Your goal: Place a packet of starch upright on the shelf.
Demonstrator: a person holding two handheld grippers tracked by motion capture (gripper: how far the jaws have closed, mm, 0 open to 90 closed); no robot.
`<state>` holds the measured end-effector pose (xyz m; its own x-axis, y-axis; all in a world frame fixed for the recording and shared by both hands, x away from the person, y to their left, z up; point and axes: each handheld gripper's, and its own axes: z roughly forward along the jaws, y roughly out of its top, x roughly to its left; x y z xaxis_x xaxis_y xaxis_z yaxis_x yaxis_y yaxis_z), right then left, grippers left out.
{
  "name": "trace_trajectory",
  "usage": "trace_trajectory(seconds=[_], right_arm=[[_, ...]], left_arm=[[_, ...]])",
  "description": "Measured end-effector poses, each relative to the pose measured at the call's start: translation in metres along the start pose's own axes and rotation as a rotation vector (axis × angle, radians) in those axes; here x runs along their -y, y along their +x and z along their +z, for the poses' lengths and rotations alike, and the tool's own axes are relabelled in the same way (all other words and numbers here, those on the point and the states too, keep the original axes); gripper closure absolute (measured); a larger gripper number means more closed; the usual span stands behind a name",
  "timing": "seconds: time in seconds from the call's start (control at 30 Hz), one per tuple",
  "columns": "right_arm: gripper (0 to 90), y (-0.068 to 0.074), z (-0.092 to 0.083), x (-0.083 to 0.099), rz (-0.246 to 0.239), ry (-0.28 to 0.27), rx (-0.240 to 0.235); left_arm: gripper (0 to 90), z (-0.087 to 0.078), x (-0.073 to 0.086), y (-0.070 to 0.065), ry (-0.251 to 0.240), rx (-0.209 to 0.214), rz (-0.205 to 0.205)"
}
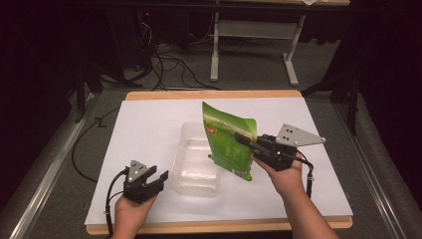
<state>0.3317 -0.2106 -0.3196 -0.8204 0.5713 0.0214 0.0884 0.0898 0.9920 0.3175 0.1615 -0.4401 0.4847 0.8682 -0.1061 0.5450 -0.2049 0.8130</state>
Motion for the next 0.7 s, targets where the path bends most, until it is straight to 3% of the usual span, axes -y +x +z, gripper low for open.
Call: trace_trajectory(seconds=[0.23,0.5,0.7], right_arm=[[90.0,0.001,0.025,-0.001,0.008,-0.015,-0.081],[90.0,0.007,0.042,0.000,0.000,-0.002,-0.133],[90.0,0.009,0.050,0.002,-0.004,0.013,-0.171]], left_arm=[[52.7,0.001,0.001,-0.007,-0.007,0.025,0.005],[54.1,0.001,0.001,-0.017,-0.005,0.069,0.021],[51.9,0.000,0.000,-0.016,-0.016,0.068,0.016]])
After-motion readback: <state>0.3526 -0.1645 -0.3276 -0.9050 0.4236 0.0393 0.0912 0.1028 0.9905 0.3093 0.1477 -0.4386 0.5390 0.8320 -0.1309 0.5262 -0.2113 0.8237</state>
